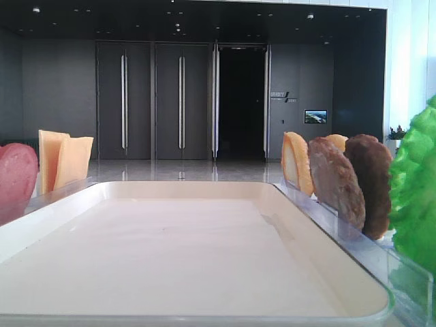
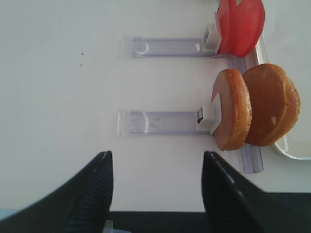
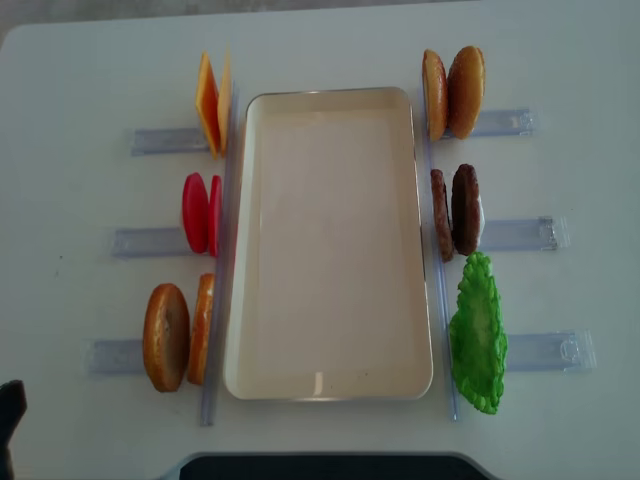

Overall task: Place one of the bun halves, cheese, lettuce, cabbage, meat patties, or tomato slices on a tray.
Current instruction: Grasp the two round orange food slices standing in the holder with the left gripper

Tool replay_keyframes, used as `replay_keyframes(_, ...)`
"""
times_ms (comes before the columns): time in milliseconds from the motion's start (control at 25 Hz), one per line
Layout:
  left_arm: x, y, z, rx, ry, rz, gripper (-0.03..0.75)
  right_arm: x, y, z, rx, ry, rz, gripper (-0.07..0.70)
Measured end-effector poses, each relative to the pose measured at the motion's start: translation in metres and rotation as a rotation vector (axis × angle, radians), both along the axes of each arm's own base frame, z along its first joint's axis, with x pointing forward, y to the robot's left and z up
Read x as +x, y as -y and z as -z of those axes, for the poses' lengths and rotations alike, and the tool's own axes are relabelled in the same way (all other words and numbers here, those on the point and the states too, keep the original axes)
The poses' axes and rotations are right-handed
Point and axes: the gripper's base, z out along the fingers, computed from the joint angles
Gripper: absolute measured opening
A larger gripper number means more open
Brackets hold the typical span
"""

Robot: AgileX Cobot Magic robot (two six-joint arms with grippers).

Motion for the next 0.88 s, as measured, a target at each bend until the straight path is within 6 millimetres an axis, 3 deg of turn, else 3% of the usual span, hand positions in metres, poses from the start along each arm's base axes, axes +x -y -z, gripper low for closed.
replay_keyframes(320, 0.043, -0.007, -0.021, 0.035, -0.214, -0.051, 0.447, 0.000, 0.000, 0.000, 0.000, 0.000, 0.000, 0.531)
replay_keyframes(480, 0.077, -0.009, -0.028, 0.045, -0.323, -0.057, 0.447, 0.000, 0.000, 0.000, 0.000, 0.000, 0.000, 0.531)
replay_keyframes(720, 0.124, -0.011, -0.031, 0.061, -0.441, -0.058, 0.447, 0.000, 0.000, 0.000, 0.000, 0.000, 0.000, 0.531)
replay_keyframes(880, 0.143, -0.011, -0.029, 0.060, -0.484, -0.056, 0.437, 0.000, 0.000, 0.000, 0.000, 0.000, 0.000, 0.531)
